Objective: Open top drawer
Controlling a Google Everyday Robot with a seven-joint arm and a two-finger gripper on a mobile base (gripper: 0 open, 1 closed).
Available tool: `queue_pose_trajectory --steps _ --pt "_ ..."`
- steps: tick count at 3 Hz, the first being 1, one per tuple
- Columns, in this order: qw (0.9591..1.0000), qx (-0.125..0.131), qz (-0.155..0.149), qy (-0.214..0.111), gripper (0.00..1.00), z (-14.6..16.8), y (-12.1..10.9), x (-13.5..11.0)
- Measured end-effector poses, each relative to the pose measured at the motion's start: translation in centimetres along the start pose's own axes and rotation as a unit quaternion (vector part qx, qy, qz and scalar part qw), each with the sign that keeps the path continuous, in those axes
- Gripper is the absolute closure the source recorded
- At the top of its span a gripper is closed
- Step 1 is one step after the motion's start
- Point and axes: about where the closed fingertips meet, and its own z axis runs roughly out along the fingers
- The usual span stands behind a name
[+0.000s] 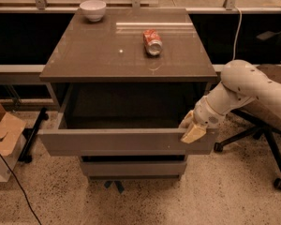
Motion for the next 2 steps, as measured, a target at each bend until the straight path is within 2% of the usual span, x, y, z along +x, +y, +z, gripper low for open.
queue_pose_trajectory --steps 1,2 --pt "0.9992 -0.007 0.038 0.006 0.85 -0.22 3.45 0.82" --pt "0.9986 -0.010 0.051 0.008 0.62 -0.27 4.42 1.09"
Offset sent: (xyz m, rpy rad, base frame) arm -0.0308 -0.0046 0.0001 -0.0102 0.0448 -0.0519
